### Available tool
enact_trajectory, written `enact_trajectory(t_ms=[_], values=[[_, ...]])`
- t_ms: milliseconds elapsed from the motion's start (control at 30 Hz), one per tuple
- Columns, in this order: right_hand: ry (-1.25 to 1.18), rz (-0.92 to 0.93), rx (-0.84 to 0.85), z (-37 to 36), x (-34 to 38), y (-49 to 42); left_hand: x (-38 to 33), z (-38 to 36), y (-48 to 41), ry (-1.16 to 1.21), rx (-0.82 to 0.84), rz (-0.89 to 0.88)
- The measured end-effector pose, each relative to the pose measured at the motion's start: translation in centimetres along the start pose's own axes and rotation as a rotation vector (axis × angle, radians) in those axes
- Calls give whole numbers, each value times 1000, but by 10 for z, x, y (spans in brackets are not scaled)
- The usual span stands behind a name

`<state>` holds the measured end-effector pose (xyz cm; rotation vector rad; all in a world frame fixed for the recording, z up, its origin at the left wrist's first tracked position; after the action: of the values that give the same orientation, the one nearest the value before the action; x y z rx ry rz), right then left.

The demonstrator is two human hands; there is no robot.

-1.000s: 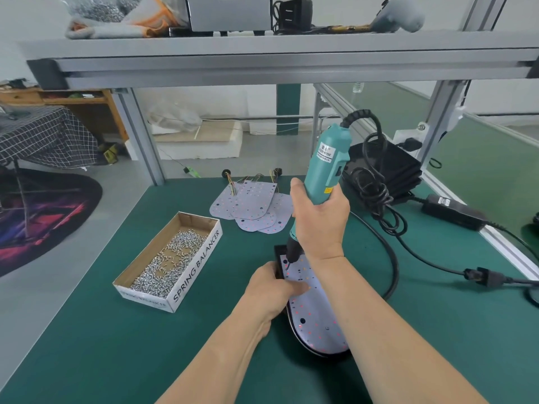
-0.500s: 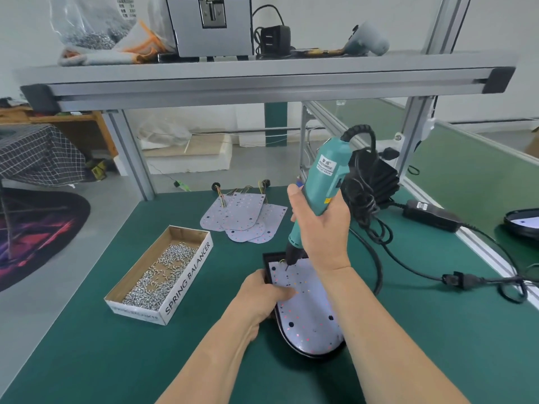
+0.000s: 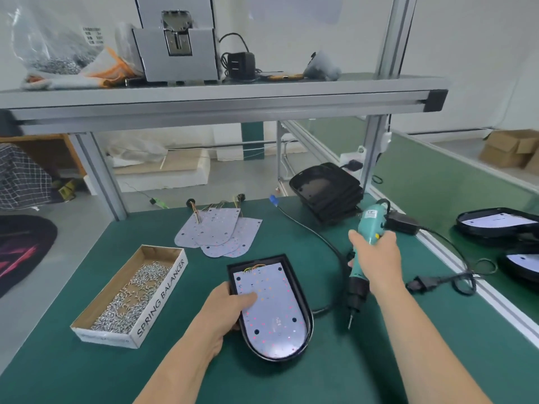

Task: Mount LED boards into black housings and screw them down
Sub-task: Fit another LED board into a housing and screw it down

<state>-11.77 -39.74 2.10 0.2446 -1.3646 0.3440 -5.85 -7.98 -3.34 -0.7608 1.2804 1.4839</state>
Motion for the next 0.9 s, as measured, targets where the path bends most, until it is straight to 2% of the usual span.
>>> enact_trajectory(t_ms=[133,267,333,400,500,567,700,900], values=[[283,61,-68,22,-26,-11,-3,11,-5,23,-99,-22],[348,42,-122,29,-39,-12,-4,15,-7,82,-185,-16],[382,93,-166,28,-34,-8,-1,15,-7,116,-215,-6],[482,218,-231,28,-24,-6,2,14,-6,155,-227,11],[665,520,-289,18,3,1,6,15,-6,184,-224,29],[696,648,-188,-4,17,5,8,16,-7,193,-216,35],[814,593,155,-62,13,14,10,18,-9,209,-197,44],[1068,563,312,-89,-3,24,12,20,-12,235,-206,81]])
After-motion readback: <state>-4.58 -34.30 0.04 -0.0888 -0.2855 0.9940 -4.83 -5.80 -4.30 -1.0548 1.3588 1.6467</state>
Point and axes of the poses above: each hand's wrist, its own y-axis away from the middle knuckle, its own z-axis out of the back of the hand, x = y × z, the point moved 7 cm from there along -y, towards the middle knuckle, and after that the axes turned 14 degrees about -x, right-handed, at the moved point
